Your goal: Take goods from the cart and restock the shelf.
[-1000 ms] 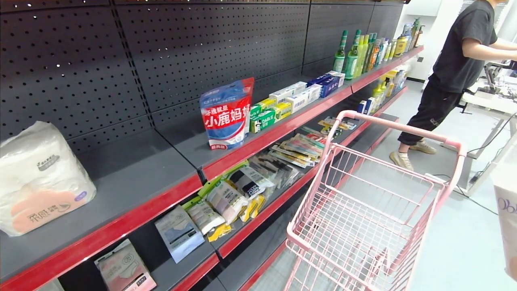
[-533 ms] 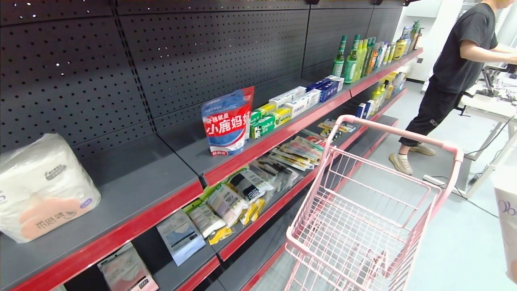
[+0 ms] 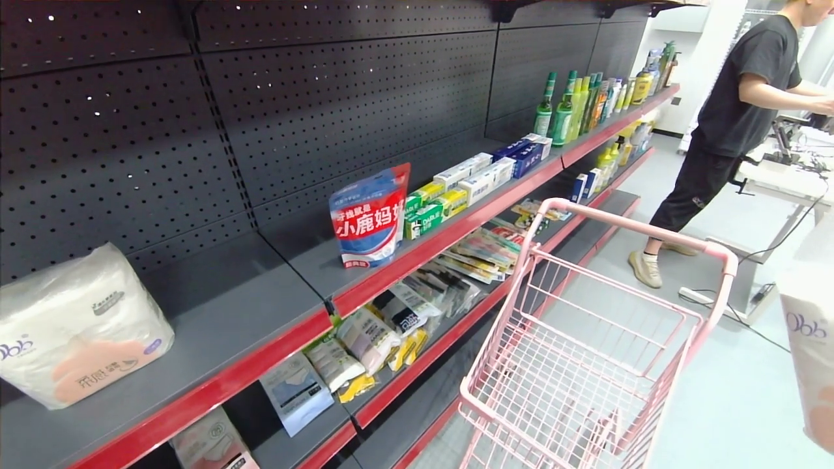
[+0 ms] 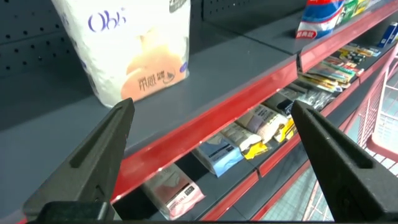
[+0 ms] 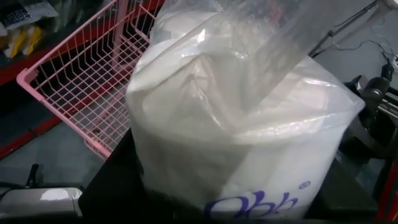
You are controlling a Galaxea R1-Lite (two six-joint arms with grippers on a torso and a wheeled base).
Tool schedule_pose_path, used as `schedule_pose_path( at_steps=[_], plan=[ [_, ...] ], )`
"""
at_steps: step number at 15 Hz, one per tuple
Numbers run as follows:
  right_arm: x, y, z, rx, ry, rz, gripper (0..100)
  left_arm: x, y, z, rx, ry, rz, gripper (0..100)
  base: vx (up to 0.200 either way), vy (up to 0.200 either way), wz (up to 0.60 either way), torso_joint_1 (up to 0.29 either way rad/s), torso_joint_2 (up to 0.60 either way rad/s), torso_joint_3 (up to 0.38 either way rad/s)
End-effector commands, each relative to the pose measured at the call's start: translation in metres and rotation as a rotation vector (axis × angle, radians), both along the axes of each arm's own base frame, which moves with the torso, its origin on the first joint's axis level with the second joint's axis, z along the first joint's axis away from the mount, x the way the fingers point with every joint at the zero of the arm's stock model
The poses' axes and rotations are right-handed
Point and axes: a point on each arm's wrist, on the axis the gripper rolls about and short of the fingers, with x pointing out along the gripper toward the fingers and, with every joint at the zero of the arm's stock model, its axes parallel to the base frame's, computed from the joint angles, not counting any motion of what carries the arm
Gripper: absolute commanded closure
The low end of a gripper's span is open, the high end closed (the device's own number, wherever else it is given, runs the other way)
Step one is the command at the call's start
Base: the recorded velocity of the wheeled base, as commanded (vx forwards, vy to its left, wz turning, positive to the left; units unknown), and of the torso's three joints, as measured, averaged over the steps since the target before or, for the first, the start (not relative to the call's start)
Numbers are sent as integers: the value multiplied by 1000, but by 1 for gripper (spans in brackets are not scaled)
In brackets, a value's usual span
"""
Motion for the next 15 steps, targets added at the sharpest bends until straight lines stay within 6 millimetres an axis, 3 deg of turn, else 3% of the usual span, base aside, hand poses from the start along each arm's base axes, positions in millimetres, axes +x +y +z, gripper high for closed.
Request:
schedule_pose_path(
  at_steps=[1,10,15],
  plan=[
    [10,1,-1,-8,28,3,100,0,0,0,0,-1,0,0,0,0,0,168,-354,-193],
    [20,2,-1,-7,47,14,100,0,0,0,0,-1,0,0,0,0,0,149,-318,-173],
    [18,1,-4,-27,61,17,100,0,0,0,0,-1,0,0,0,0,120,30,-68,-33]
  ],
)
